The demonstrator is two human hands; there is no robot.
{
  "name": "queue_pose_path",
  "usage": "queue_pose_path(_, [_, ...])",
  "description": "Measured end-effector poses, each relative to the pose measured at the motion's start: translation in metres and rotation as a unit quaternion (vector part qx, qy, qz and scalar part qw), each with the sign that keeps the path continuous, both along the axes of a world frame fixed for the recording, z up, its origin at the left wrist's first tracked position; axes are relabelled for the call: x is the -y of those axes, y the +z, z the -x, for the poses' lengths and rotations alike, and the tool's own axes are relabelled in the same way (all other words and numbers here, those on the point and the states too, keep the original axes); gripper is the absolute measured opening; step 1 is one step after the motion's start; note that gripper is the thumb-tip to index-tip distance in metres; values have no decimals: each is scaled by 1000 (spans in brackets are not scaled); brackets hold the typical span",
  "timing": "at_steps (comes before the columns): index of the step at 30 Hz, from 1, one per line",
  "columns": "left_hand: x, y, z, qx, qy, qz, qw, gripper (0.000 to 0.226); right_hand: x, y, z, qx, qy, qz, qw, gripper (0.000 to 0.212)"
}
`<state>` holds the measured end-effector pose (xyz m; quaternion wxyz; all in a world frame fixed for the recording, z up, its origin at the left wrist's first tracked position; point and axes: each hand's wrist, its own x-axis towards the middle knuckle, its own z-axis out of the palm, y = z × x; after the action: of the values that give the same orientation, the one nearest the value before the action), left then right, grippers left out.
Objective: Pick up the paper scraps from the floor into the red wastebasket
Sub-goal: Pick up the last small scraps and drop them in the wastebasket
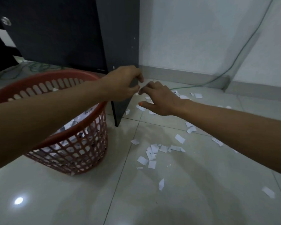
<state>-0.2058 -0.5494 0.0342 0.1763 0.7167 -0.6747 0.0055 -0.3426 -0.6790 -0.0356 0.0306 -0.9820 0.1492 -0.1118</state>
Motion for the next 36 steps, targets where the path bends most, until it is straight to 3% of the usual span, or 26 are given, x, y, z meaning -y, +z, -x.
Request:
queue_pose_path(5, [14, -41, 30, 4, -54, -62, 997, 29, 8, -34, 46, -56, -4, -9, 998, 50])
queue_pose_path(10, [12, -101, 61, 14, -89, -167, 982, 41, -5, -95, 98, -65, -47, -105, 991, 52])
queue_pose_path(14, [7, -152, 79, 45, -87, -243, 965, 53, -28, -158, 129, -74, -54, -141, 986, 66])
queue_pose_path(20, [7, -213, 92, -13, -30, -244, 969, 54, -60, -218, 148, -152, -2, -135, 979, 74])
queue_pose_path(25, [-6, -240, 84, 11, -18, -269, 963, 58, -58, -247, 157, -197, 41, -80, 976, 71])
queue_pose_path(30, [-16, -248, 75, -23, 55, -265, 963, 54, -31, -253, 148, -164, -46, -71, 983, 72])
queue_pose_path(36, [-28, -261, 70, -22, 71, -257, 963, 53, -12, -246, 143, -109, -173, -74, 976, 64])
